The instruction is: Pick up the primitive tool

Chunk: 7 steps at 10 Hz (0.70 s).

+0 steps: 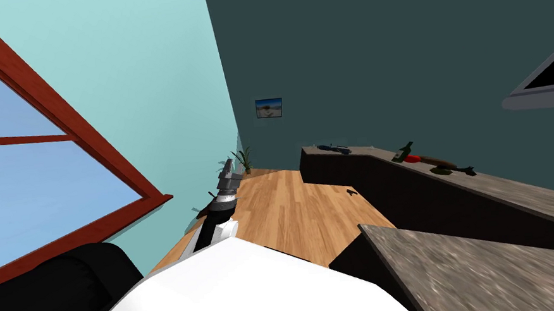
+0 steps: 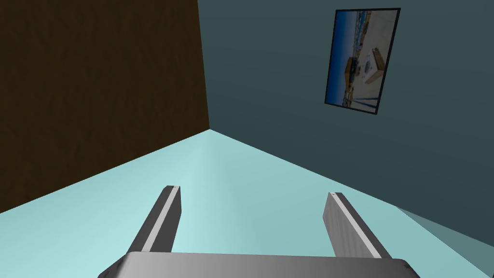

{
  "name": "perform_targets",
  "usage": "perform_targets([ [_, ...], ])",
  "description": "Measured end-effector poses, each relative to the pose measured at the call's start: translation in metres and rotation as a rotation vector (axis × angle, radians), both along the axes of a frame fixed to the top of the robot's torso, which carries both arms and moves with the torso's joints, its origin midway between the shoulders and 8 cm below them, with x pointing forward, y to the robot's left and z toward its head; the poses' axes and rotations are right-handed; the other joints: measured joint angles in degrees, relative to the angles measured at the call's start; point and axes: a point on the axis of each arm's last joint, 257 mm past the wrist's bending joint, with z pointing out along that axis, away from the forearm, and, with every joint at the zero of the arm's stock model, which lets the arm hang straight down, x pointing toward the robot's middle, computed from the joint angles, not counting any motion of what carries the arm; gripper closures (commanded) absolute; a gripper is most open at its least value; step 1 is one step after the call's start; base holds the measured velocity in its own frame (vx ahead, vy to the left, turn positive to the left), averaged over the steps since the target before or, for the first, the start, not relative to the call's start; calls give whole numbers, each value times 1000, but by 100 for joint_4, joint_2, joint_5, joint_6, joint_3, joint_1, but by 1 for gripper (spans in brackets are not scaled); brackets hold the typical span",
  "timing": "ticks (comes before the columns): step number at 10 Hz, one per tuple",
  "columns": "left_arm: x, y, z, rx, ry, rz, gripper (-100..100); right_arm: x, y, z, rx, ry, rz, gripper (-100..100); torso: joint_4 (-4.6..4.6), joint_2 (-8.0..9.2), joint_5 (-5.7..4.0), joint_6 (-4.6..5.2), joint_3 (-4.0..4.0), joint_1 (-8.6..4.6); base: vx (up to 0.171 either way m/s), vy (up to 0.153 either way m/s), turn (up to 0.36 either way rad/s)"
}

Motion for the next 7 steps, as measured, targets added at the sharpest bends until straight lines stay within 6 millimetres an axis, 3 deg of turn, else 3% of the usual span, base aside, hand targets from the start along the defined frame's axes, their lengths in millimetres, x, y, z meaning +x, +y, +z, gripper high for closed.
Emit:
perform_targets([
  [2,0,0,0,0,0,0,0,0,0,0,0,0,-1,100,0,0,0,-1,0,0,0,0,0],
  [3,0,0,0,0,0,0,0,0,0,0,0,0,-1,0,0,1,1,-2,0,0,0,0,0],
  [4,0,0,0,0,0,0,0,0,0,0,0,0,-1,100,0,1,1,-2,0,1,-5,8,-92],
  [6,0,0,0,0,0,0,0,9,-3,13,-2,2,14,100,1,6,7,2,3,12,-11,12,-64],
  [7,0,0,0,0,0,0,0,9,-3,14,-1,3,14,0,2,5,3,0,3,8,0,0,0],
])
